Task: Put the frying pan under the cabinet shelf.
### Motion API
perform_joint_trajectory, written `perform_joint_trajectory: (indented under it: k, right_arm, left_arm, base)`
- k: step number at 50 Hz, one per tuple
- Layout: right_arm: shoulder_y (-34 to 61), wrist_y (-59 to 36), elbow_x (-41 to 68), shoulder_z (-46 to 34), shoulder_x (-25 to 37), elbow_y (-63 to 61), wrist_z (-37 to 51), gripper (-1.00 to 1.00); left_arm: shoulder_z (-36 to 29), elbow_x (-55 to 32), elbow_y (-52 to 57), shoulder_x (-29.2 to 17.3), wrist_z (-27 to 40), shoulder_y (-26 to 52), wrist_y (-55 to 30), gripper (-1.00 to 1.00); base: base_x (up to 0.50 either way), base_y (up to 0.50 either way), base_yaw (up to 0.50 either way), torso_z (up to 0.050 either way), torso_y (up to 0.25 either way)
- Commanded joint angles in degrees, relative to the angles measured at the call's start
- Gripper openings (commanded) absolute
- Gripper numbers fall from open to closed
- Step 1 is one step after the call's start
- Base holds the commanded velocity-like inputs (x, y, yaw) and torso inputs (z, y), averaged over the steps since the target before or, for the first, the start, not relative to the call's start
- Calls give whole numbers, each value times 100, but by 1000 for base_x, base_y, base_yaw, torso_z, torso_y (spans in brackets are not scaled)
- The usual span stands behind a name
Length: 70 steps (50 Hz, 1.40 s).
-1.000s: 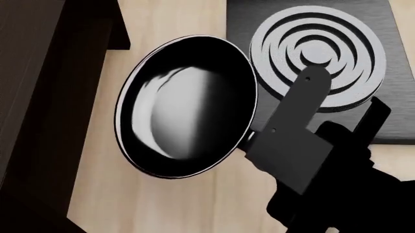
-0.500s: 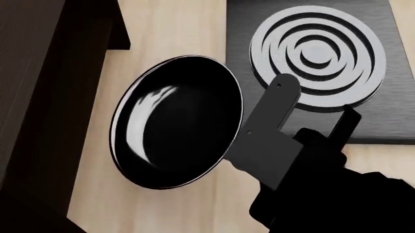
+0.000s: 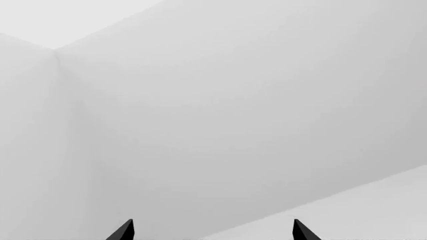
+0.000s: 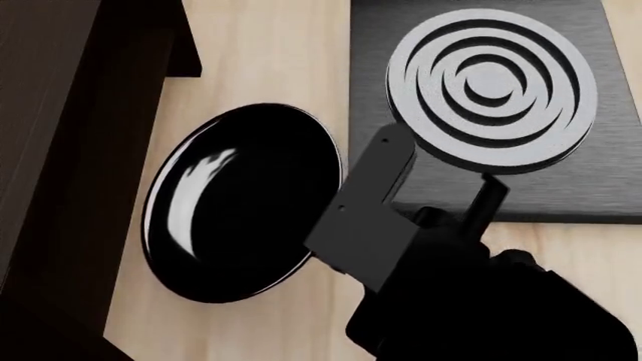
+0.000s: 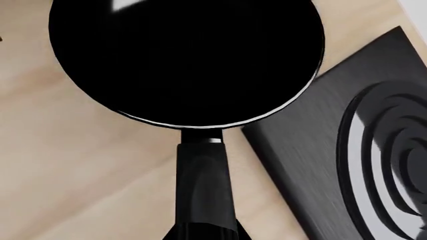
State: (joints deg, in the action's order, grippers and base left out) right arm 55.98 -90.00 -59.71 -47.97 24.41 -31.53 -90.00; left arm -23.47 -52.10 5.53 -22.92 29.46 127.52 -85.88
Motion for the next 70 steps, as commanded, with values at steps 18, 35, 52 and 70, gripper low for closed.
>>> perform_joint_trajectory:
  k: [18,35,52,70]
  right_arm:
    - [532,2,-116,-481,-142,784,3,-100]
    - [262,403,197,-196,-900,1192,473,-100]
    - [-405,1591,1194,615,-1611,2171,1665,-100]
    - [-390,2541,2216,1185,-2347,3403,2552,-100]
  left_arm:
    - [60,-400,161,-150,270,-59,-90,100]
    - [158,-710,331,-403,527,-286,-163,100]
    - [137,-1151,448,-539,943,-289,-243,100]
    - [-110,-1497,621,-834,1221,-360,-166,100]
  base:
    - [0,0,0,1,2]
    - [0,1,1,0,1]
    - [0,2,2,0,0]
    - [0,2,2,0,0]
